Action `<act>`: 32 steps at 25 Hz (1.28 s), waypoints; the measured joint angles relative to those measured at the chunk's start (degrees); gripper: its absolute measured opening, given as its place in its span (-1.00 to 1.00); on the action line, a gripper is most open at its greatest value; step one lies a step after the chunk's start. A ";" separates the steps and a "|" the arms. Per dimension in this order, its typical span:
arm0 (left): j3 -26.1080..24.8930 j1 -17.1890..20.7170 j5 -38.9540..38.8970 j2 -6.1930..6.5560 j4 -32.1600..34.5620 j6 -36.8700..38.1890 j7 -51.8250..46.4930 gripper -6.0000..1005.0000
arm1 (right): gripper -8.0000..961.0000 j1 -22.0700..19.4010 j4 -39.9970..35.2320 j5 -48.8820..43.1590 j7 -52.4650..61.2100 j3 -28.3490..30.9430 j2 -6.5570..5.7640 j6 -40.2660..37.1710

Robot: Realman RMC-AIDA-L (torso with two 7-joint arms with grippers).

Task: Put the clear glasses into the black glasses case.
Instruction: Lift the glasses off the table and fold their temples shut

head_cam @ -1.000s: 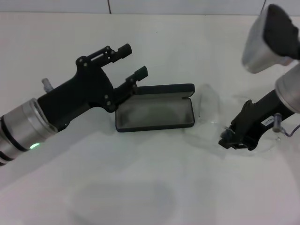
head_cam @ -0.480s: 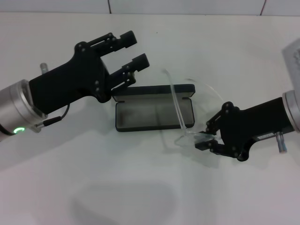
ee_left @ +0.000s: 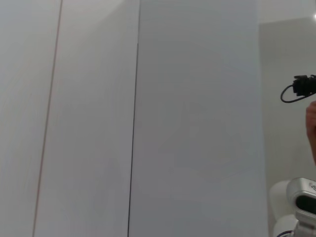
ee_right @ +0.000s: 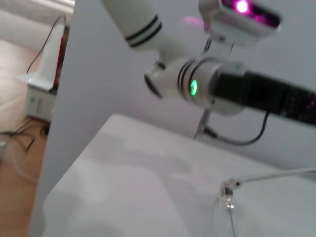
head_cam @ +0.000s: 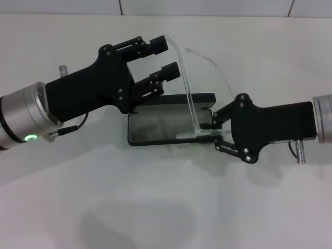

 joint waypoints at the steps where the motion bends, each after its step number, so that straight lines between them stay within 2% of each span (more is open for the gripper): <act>1: 0.00 -0.01 0.19 -0.10 0.00 0.07 0.04 0.07 | -0.73 0.48 1.13 0.93 -0.94 0.00 0.00 0.17; 8: 0.08 -0.14 1.08 -0.49 0.96 2.08 0.49 0.06 | -0.73 3.08 4.92 2.08 -1.50 0.08 0.00 1.45; 18: 0.04 -2.71 4.01 -1.66 0.95 3.44 1.97 0.05 | -0.73 3.24 5.20 3.27 -1.94 0.09 -0.05 0.68; 25: -0.47 -3.68 4.36 -1.60 0.81 0.82 -1.61 0.05 | -0.73 1.11 2.18 3.35 -4.00 0.96 -0.39 -1.10; 32: -0.10 -6.05 5.32 -1.71 0.70 -2.45 -6.88 0.05 | -0.73 -0.52 2.45 4.29 -9.17 5.58 -0.29 -8.52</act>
